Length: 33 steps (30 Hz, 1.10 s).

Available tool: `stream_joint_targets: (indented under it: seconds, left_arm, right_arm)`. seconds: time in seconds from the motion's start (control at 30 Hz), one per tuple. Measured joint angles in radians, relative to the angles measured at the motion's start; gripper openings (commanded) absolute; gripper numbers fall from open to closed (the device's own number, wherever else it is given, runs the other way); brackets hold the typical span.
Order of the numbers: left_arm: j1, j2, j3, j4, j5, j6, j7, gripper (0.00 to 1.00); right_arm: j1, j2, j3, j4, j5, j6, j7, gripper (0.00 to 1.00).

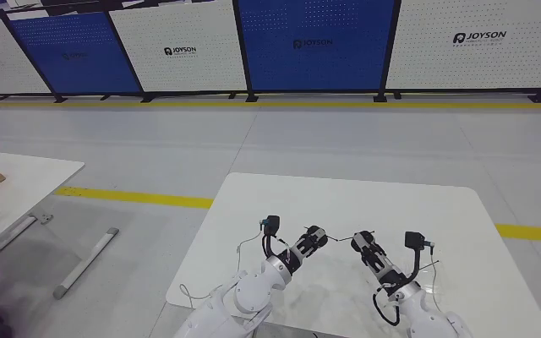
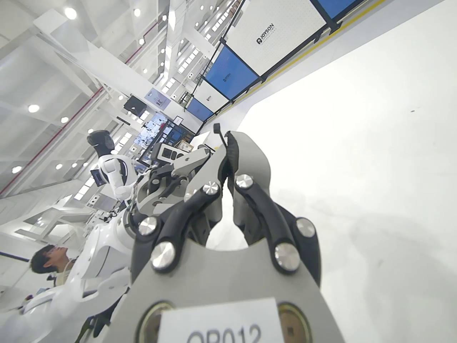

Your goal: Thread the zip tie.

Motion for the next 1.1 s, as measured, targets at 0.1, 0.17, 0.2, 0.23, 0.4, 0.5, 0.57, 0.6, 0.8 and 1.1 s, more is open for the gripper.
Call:
stream_joint_targets:
  seconds: [0.1, 0.17, 0.2, 0.23, 0.4, 0.5, 0.57, 0.6, 0.8, 1.1]
  left_arm:
    - [0.000, 0.000, 0.000, 0.000, 0.000, 0.000, 0.000, 0.00]
    - [0.000, 0.000, 0.000, 0.000, 0.000, 0.000, 0.000, 0.00]
    - [0.000, 0.000, 0.000, 0.000, 0.000, 0.000, 0.000, 0.00]
    - [0.000, 0.000, 0.000, 0.000, 0.000, 0.000, 0.000, 0.00]
    - [0.000, 0.000, 0.000, 0.000, 0.000, 0.000, 0.000, 0.00]
    - [0.000, 0.000, 0.000, 0.000, 0.000, 0.000, 0.000, 0.00]
    - [0.000, 0.000, 0.000, 0.000, 0.000, 0.000, 0.000, 0.00]
    - [0.000, 0.000, 0.000, 0.000, 0.000, 0.000, 0.000, 0.00]
    - [0.000, 0.000, 0.000, 0.000, 0.000, 0.000, 0.000, 0.00]
    - [0.000, 0.000, 0.000, 0.000, 0.000, 0.000, 0.000, 0.00]
  right_arm:
    - [0.009, -0.002, -0.003, 0.006, -0.001, 0.008, 0.005, 0.00]
    - [0.015, -0.003, -0.004, 0.010, 0.000, 0.012, 0.007, 0.00]
    - [0.018, -0.004, -0.005, 0.013, 0.001, 0.013, 0.009, 0.00]
    - [0.020, -0.005, -0.006, 0.015, 0.001, 0.014, 0.010, 0.00]
    - [0.025, -0.008, -0.012, 0.022, 0.000, 0.018, 0.019, 0.00]
    - [0.026, -0.009, -0.012, 0.023, -0.001, 0.017, 0.021, 0.00]
    - [0.025, -0.009, -0.011, 0.023, -0.002, 0.016, 0.023, 0.00]
    - [0.024, -0.009, -0.011, 0.022, -0.003, 0.016, 0.024, 0.00]
    - [0.013, -0.009, 0.005, 0.017, 0.002, 0.007, 0.012, 0.00]
    - [0.007, -0.010, 0.009, 0.006, -0.006, 0.008, 0.022, 0.00]
